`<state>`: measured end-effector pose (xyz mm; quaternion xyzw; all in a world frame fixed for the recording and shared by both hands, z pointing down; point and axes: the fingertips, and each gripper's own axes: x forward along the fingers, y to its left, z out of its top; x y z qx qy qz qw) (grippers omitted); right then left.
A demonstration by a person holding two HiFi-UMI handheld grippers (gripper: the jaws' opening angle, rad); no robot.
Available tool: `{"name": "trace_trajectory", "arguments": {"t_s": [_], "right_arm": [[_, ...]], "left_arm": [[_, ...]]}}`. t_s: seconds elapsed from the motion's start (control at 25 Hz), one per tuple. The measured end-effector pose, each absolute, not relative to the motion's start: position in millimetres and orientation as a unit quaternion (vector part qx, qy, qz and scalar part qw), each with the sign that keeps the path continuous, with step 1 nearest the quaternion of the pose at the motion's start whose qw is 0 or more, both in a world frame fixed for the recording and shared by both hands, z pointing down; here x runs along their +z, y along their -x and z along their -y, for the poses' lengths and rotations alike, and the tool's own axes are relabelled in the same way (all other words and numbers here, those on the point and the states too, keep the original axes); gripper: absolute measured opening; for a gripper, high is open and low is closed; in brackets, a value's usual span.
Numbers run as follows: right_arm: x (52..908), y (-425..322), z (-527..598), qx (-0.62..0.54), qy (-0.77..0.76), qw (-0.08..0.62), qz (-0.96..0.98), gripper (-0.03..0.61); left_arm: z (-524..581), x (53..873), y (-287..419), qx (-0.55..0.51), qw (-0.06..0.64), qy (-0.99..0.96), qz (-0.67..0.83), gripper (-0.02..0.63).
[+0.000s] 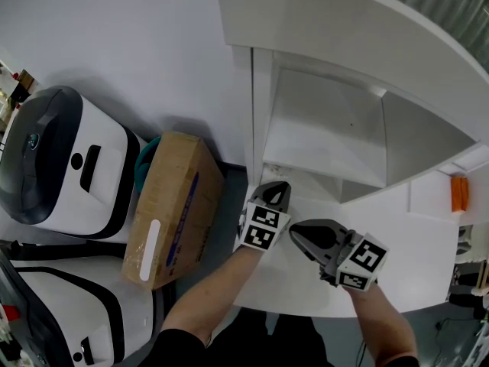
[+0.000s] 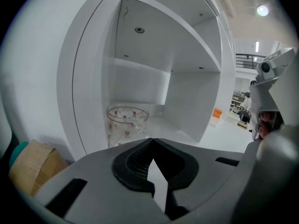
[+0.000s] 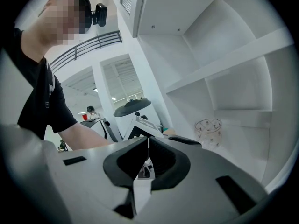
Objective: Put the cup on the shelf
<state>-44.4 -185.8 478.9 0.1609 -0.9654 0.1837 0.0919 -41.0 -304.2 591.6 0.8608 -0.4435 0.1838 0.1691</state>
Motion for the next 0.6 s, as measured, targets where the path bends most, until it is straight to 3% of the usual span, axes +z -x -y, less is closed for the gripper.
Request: {"name": "trace_trajectory", "arguments": {"t_s": [0.6], "right_arm": [[441.2, 31.8, 87.7, 0.250, -0.206, 0.064, 0.944, 0.018]], "left_arm": [[188.1, 502.2, 50.1, 0.138, 0.192, -0.877, 0.419, 0.012]]}}
